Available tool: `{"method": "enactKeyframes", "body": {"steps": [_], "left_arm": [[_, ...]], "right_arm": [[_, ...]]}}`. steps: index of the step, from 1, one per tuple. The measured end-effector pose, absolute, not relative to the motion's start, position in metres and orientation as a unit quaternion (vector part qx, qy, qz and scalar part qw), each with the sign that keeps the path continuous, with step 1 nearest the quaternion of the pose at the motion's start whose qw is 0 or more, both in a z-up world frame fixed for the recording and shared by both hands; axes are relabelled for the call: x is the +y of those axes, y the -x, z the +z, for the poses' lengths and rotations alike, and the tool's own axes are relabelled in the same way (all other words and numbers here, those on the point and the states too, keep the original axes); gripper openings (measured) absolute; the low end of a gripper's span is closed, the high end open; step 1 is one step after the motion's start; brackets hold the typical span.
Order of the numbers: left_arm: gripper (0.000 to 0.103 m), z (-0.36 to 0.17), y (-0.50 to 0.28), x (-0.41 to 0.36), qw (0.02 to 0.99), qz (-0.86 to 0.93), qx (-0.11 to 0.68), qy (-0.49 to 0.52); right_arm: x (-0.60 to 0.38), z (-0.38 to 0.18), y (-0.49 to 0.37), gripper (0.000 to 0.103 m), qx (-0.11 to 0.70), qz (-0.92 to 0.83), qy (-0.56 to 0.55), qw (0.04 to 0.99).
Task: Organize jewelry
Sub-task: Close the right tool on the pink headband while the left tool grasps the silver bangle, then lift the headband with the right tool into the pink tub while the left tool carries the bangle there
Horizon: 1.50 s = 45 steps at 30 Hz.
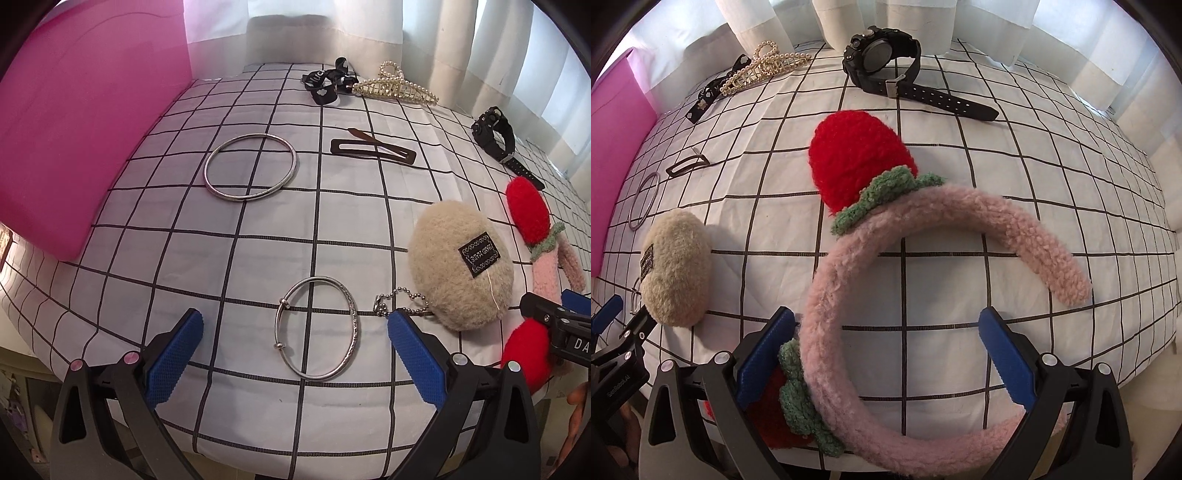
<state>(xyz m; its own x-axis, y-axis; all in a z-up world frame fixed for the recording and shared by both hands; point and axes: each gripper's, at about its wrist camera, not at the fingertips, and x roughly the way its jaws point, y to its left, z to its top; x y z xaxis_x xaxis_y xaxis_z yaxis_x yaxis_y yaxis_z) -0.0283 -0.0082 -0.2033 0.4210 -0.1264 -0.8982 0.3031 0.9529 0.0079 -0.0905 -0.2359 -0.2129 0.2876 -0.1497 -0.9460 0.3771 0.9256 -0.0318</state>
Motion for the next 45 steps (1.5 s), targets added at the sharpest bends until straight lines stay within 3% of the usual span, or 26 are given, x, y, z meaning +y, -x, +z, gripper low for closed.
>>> {"method": "enactKeyframes", "body": {"steps": [7,10,14,15,18,20,21,32,45], "left_arm": [[0.092,-0.202,0.027,-0.010,0.839,-0.135,0.521,-0.087],[0.081,-0.200,0.032,-0.013,0.842,-0.146,0.512,-0.092],[0.055,-0.195,0.038,-0.021,0.841,-0.170,0.503,-0.104],[0.043,-0.194,0.039,-0.023,0.840,-0.176,0.501,-0.107],[0.041,-0.193,0.040,-0.026,0.839,-0.178,0.502,-0.108],[0.041,-0.193,0.039,-0.025,0.838,-0.180,0.504,-0.104],[0.041,-0.193,0.039,-0.025,0.838,-0.180,0.505,-0.104],[0.041,-0.182,0.030,-0.009,0.839,-0.168,0.512,-0.071],[0.041,-0.119,0.021,0.003,0.871,-0.171,0.458,-0.046]], "right_arm": [[-0.228,-0.209,0.078,0.094,0.577,-0.157,-0.093,0.796],[-0.227,-0.207,0.079,0.093,0.579,-0.144,-0.091,0.798],[-0.221,-0.207,0.079,0.089,0.577,-0.132,-0.088,0.801],[-0.220,-0.206,0.080,0.084,0.576,-0.132,-0.087,0.802],[-0.220,-0.199,0.081,0.057,0.568,-0.131,-0.085,0.808],[-0.222,-0.195,0.080,0.031,0.564,-0.121,-0.091,0.812],[-0.222,-0.194,0.080,0.011,0.563,-0.116,-0.093,0.813],[-0.234,-0.169,0.090,0.011,0.536,-0.094,-0.118,0.831],[-0.224,-0.114,0.084,0.011,0.484,-0.062,-0.143,0.861]]}}
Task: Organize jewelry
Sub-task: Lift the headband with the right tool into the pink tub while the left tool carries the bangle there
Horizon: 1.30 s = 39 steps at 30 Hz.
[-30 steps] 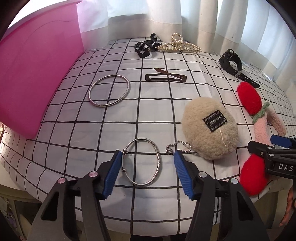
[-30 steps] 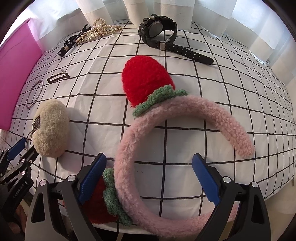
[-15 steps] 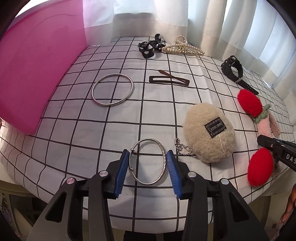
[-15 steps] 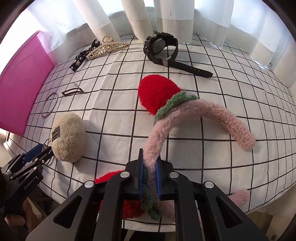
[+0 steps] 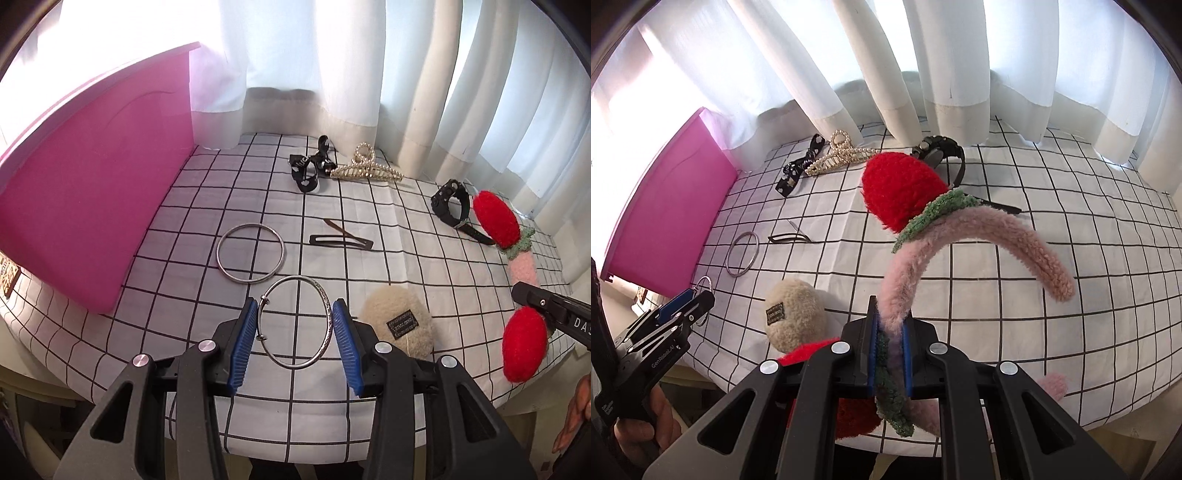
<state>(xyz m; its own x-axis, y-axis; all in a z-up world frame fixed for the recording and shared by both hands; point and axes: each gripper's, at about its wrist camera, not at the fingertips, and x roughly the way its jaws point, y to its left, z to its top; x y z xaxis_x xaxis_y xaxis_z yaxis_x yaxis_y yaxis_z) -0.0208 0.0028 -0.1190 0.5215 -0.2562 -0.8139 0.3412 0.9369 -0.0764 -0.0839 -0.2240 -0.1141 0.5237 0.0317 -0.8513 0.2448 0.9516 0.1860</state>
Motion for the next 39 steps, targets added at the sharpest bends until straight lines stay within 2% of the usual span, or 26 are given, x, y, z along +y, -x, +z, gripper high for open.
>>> {"method": "enactKeyframes", "body": {"steps": [14,24,32,39], "left_arm": [[0.041,-0.021,0.003,0.041,0.921,-0.157,0.357,-0.005],[0.041,0.040,-0.033,0.114,0.952,-0.098,0.289,0.029],[0.041,0.053,-0.077,0.189,0.961,-0.028,0.272,0.041],[0.041,0.027,-0.113,0.234,0.952,0.010,0.299,0.057]], "right_arm": [[-0.170,-0.025,0.044,0.011,0.401,0.011,-0.095,0.911],[-0.079,0.033,-0.026,0.011,0.342,0.128,-0.050,0.930],[0.006,0.057,-0.087,0.011,0.311,0.206,-0.007,0.928],[0.075,0.043,-0.136,0.011,0.331,0.251,0.033,0.909]]}}
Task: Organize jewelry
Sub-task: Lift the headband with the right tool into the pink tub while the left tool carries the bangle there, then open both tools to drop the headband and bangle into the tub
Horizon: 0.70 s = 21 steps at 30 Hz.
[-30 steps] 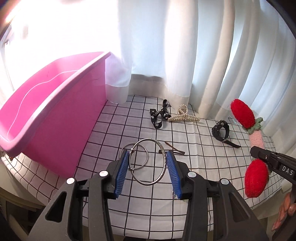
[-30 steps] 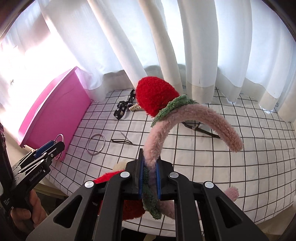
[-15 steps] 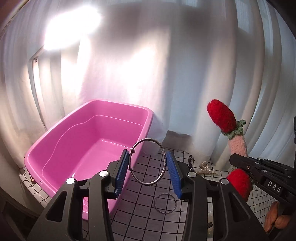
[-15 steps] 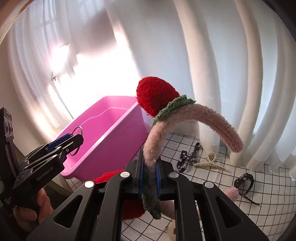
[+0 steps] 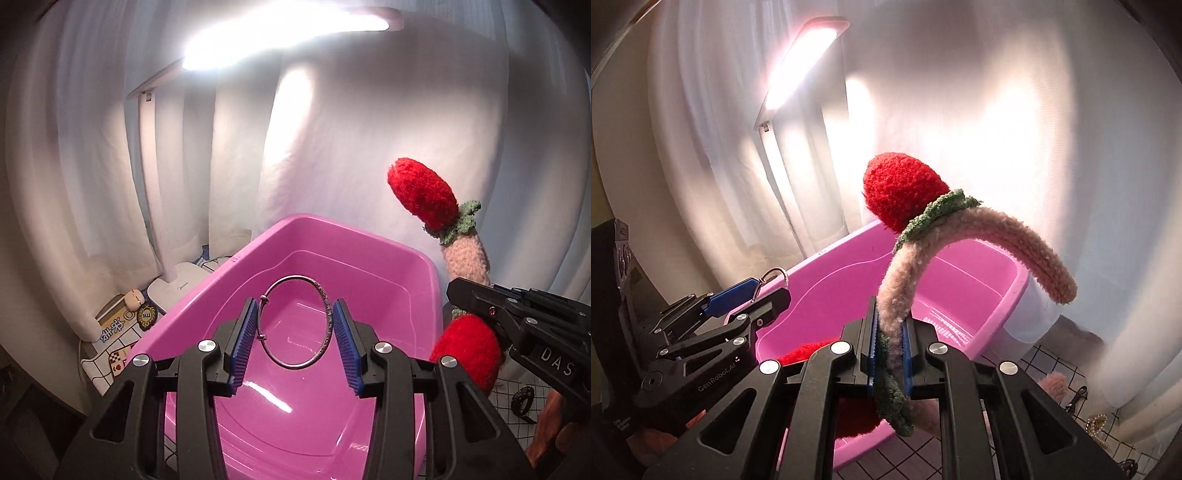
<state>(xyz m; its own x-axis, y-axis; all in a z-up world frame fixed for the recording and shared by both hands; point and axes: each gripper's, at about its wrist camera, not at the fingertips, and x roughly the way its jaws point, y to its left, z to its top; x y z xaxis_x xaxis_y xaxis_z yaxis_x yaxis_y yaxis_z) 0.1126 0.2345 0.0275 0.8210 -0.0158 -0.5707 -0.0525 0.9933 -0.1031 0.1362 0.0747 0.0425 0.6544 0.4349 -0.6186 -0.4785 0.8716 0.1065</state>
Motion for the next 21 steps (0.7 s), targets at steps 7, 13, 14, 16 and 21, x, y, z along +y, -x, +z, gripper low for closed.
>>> {"method": "enactKeyframes", "body": {"steps": [7,13,14,16,21], "left_arm": [[0.041,-0.001,-0.141,0.258,0.930,0.038,0.358,0.072],[0.042,-0.020,-0.158,0.264,0.906,0.069,0.413,0.067],[0.048,-0.022,-0.160,0.265,0.902,0.077,0.420,0.062],[0.079,-0.022,-0.160,0.266,0.898,0.099,0.425,0.053],[0.091,-0.015,-0.155,0.270,0.902,0.115,0.413,0.053]], "right_arm": [[0.123,0.015,-0.178,0.011,0.383,0.259,0.072,0.884],[0.132,-0.009,-0.198,0.013,0.428,0.242,0.100,0.865],[0.135,-0.012,-0.201,0.015,0.435,0.240,0.104,0.862],[0.136,-0.017,-0.205,0.038,0.445,0.230,0.109,0.859],[0.126,-0.011,-0.206,0.055,0.432,0.206,0.104,0.872]]}}
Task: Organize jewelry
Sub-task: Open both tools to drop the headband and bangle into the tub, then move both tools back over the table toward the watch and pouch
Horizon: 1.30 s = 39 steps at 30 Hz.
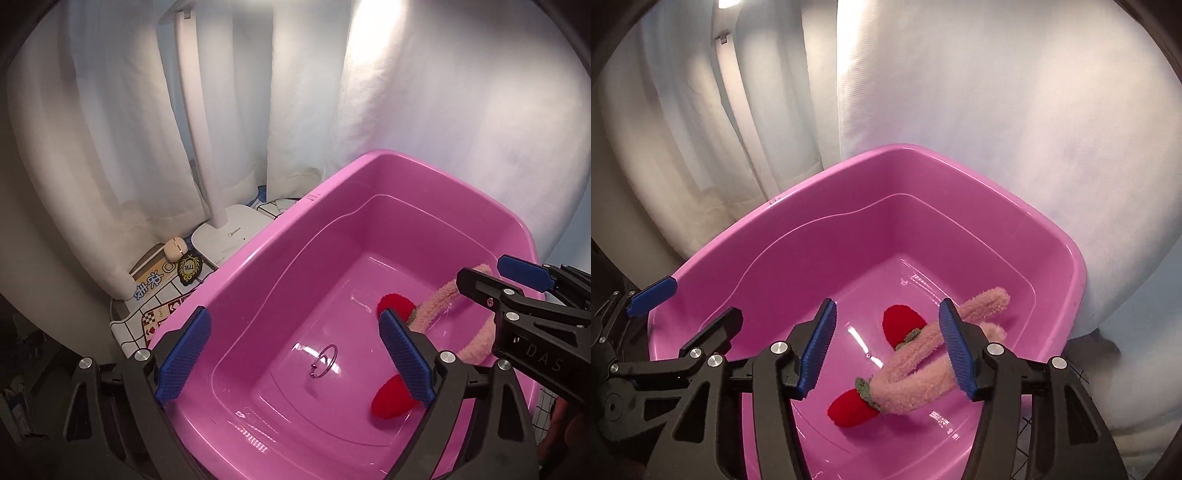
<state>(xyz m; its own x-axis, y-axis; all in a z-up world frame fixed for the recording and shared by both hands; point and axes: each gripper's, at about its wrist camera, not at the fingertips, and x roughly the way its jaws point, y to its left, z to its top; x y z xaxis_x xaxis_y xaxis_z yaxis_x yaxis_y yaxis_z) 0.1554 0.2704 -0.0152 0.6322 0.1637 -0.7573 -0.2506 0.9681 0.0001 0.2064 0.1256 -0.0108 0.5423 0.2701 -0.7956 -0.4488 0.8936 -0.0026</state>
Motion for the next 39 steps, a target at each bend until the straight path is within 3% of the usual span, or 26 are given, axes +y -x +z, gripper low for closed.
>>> {"method": "enactKeyframes", "body": {"steps": [26,39], "left_arm": [[0.091,-0.002,-0.126,0.256,0.902,0.115,0.415,0.044],[0.094,0.024,-0.101,0.199,0.916,0.045,0.399,0.025]], "right_arm": [[0.096,-0.003,-0.177,0.055,0.413,0.177,0.061,0.892],[0.015,0.008,-0.119,0.055,0.401,0.125,-0.002,0.908]]}}
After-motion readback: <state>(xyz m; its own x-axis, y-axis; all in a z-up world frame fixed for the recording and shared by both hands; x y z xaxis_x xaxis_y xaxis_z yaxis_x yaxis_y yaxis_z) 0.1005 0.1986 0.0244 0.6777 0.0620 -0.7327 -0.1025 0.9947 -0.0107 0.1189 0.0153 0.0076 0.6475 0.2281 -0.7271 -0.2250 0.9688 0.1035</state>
